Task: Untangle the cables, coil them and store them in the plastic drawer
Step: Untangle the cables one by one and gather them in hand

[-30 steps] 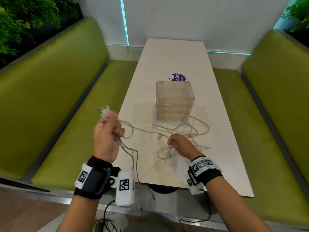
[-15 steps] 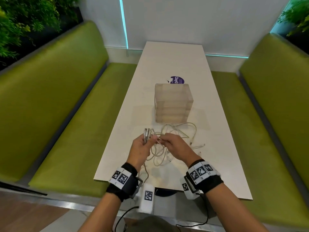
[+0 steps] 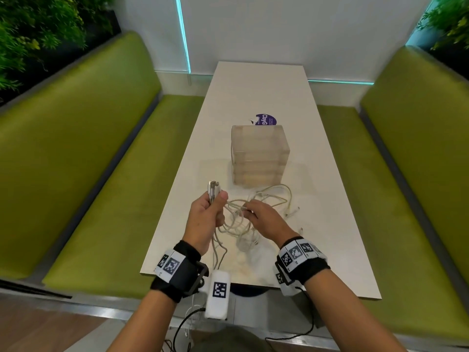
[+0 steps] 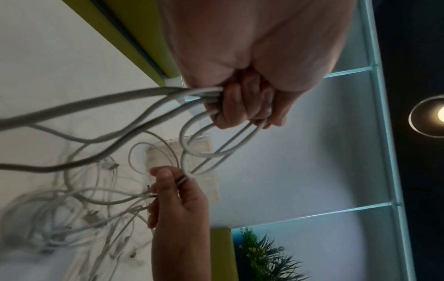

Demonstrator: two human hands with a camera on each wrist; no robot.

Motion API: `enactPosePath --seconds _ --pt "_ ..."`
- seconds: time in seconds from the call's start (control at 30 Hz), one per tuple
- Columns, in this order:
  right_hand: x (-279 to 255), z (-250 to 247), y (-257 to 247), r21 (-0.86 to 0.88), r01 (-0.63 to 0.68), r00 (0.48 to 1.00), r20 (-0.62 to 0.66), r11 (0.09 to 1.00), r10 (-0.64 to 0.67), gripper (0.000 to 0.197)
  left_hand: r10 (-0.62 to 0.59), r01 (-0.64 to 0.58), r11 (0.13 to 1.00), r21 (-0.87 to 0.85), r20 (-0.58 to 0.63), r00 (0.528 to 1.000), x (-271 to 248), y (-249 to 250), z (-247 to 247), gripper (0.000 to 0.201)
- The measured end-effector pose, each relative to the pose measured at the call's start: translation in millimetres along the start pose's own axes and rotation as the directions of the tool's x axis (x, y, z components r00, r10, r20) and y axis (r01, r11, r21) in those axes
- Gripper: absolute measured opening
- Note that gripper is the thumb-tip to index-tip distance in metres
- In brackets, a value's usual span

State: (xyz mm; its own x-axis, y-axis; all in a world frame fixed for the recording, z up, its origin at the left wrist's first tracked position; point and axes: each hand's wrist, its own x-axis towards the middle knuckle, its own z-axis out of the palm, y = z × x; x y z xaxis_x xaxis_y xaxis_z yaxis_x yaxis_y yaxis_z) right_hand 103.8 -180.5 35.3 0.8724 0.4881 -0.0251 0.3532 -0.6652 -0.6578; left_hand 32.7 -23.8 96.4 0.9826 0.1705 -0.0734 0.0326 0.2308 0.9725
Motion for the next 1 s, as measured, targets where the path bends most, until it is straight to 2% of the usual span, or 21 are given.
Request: enactPosePath --seconds 0.13,0.4,0.47,0.53,0.6,0.7,0.73,0.8,0.87,1.0 --pt "15 -2 5 0.008 -0.020 0.994 -0.106 1.000 0.021 0.019 0.070 -0.069 0.995 -0.077 0.015 0.997 -9 11 -7 0.022" --pt "25 -7 12 0.000 -0.072 0.984 -0.161 0.997 0.071 0.016 0.132 -0.142 0.981 -0.129 -0.082 0.988 -15 23 -18 0.023" --pt "23 -11 9 0.069 -0.093 0.983 -0.151 0.993 0.102 0.020 0.110 -0.116 0.992 -0.043 -0.117 0.987 -11 16 -23 0.025" --pt "17 -15 3 0.116 -0.079 0.990 -0.110 0.990 0.092 0.027 0.062 -0.047 0.992 0.116 -0.134 0.989 -4 5 -24 0.027" --pt "12 -17 -8 0.099 -0.005 0.994 -0.113 0.995 0.016 0.031 0.030 -0.003 0.964 0.267 -0.096 0.995 0 -6 -15 0.024" --pt "7 -15 -21 0.024 0.106 0.990 -0.095 0.994 -0.103 0.030 -0.005 0.010 0.950 0.312 -0.015 1.000 3 -15 6 0.006" --pt "6 -14 -24 -0.010 0.122 0.989 -0.087 0.992 -0.122 0.027 -0.018 0.019 0.944 0.329 -0.008 1.000 5 -18 9 0.007" --pt "3 -14 -25 -0.035 0.117 0.988 -0.097 0.993 -0.120 0.023 -0.031 0.024 0.898 0.439 0.008 0.999 11 -24 9 0.012" --pt "2 -15 -25 -0.026 0.098 0.989 -0.108 0.995 -0.100 0.021 -0.045 0.028 0.814 0.580 0.015 0.999 14 -26 7 0.016" --pt "1 -17 -27 -0.036 0.088 0.991 -0.100 0.995 -0.091 0.016 -0.021 -0.024 0.749 0.662 0.059 0.998 14 -24 6 0.010"
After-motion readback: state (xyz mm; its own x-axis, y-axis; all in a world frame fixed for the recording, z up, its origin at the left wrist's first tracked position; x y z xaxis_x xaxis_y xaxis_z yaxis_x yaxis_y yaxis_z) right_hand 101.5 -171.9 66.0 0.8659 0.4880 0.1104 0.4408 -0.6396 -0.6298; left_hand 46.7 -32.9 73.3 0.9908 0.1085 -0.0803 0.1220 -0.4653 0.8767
